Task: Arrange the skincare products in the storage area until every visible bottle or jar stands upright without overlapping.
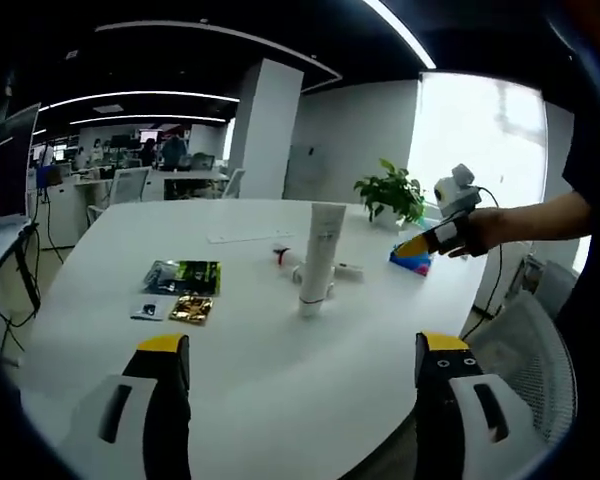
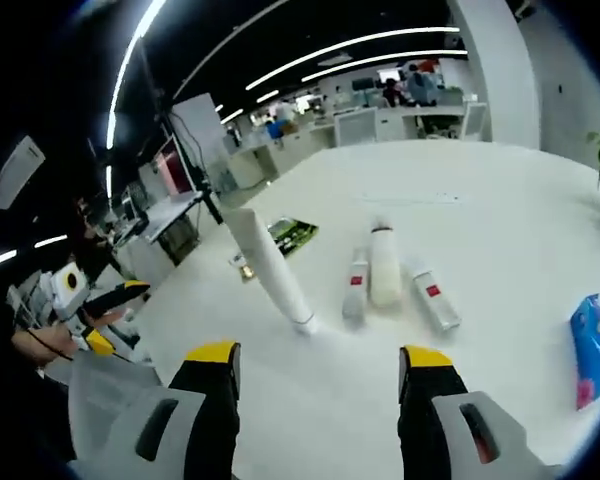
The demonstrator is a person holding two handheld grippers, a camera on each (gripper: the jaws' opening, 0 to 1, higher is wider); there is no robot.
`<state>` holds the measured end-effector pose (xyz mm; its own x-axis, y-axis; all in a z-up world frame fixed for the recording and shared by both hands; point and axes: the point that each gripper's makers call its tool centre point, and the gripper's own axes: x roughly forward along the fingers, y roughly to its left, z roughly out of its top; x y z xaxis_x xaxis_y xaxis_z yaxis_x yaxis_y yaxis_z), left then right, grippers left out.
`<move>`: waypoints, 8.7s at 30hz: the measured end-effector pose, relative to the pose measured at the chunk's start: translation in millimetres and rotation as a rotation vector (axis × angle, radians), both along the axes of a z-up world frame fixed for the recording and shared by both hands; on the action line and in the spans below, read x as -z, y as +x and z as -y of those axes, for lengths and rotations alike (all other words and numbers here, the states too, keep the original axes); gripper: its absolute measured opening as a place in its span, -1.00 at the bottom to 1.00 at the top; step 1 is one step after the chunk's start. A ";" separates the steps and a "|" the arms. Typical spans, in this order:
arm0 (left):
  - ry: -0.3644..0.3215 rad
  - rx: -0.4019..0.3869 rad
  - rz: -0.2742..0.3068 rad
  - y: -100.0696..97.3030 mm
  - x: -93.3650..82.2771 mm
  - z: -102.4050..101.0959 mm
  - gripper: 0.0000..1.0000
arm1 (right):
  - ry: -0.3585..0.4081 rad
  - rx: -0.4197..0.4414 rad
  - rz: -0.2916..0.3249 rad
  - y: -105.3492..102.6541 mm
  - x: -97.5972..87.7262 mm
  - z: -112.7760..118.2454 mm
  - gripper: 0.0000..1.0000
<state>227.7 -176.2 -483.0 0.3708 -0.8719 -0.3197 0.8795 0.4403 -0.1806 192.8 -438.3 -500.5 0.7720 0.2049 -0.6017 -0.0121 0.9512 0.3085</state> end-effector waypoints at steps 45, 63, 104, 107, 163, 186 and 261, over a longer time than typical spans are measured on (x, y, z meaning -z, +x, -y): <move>0.043 -0.040 -0.003 2.1 2.8 -1.8 0.64 | -0.082 -0.071 -0.336 110.3 56.3 41.2 -0.07; 0.039 -0.064 -0.006 4.8 -1.0 -2.6 0.61 | -0.125 -0.072 -0.372 152.0 66.1 46.9 -0.14; 0.030 -0.098 -0.021 11.6 -0.1 -7.4 0.59 | -0.145 -0.053 -0.673 200.2 114.1 65.1 -0.21; 0.028 -0.101 -0.022 12.7 1.1 -9.2 0.59 | -0.159 -0.050 -0.673 204.9 114.6 68.7 -0.28; 0.036 -0.007 0.025 -2.2 -3.1 -0.5 0.56 | -0.182 0.080 -0.247 138.2 -26.7 72.8 -0.62; 0.057 0.035 0.059 -6.9 0.7 2.9 0.56 | -0.208 0.081 -0.030 79.2 -112.4 41.3 -0.62; -0.204 0.182 0.223 -43.8 -147.3 152.6 -0.30 | -0.189 -0.080 0.228 -0.1 -171.7 -123.9 -0.62</move>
<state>183.9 -328.8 -335.7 0.2443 -0.9678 -0.0610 0.9681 0.2470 -0.0428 192.7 -314.4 -328.8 0.8775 0.1713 -0.4480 -0.1376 0.9847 0.1072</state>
